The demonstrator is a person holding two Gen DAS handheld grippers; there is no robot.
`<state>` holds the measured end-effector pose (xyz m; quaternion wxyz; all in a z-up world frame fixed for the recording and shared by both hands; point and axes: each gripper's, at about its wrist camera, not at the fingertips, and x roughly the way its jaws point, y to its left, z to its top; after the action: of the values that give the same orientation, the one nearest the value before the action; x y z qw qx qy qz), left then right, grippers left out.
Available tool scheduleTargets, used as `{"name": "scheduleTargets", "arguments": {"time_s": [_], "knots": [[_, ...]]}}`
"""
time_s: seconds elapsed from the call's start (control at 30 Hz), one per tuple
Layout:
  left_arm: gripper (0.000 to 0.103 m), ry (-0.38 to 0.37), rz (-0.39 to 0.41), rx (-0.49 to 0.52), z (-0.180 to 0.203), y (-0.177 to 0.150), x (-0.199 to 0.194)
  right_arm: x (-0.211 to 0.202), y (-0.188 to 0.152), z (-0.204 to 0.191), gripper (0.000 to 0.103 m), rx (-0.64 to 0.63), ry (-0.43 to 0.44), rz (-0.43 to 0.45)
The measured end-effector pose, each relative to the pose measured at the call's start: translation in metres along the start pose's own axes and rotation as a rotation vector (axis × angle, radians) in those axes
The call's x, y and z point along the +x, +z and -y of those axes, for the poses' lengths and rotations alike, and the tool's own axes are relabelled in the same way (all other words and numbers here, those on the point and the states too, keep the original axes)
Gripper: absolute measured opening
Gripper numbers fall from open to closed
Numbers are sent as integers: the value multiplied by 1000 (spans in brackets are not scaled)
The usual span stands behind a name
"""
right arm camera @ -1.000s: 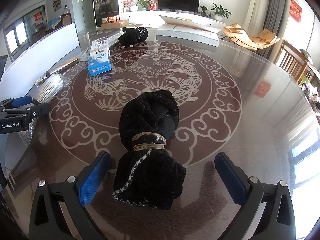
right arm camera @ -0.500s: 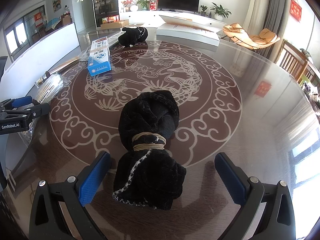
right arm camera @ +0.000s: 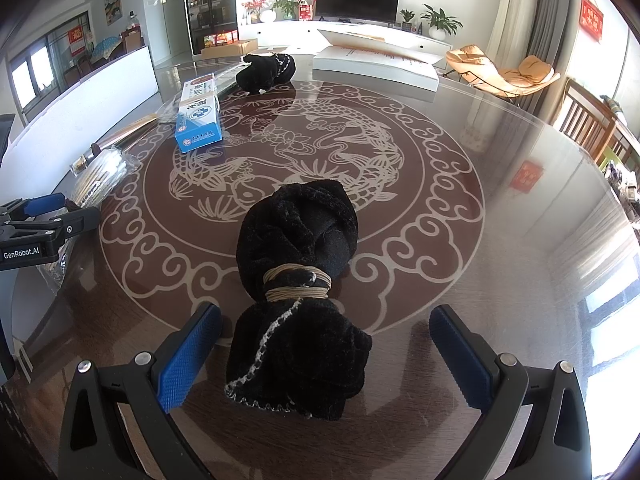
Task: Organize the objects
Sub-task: 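Hold the swab bag in the left tool and the black bundle in the right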
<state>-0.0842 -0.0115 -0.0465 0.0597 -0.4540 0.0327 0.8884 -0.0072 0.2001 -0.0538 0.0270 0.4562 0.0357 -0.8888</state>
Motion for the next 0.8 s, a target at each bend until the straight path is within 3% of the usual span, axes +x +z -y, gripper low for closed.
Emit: {"name": "scheduleTargets", "arguments": {"time_s": [0.8], "knots": [[103,3,0,-23,0,2,2,1,0,3,103,13,26,-10]]}}
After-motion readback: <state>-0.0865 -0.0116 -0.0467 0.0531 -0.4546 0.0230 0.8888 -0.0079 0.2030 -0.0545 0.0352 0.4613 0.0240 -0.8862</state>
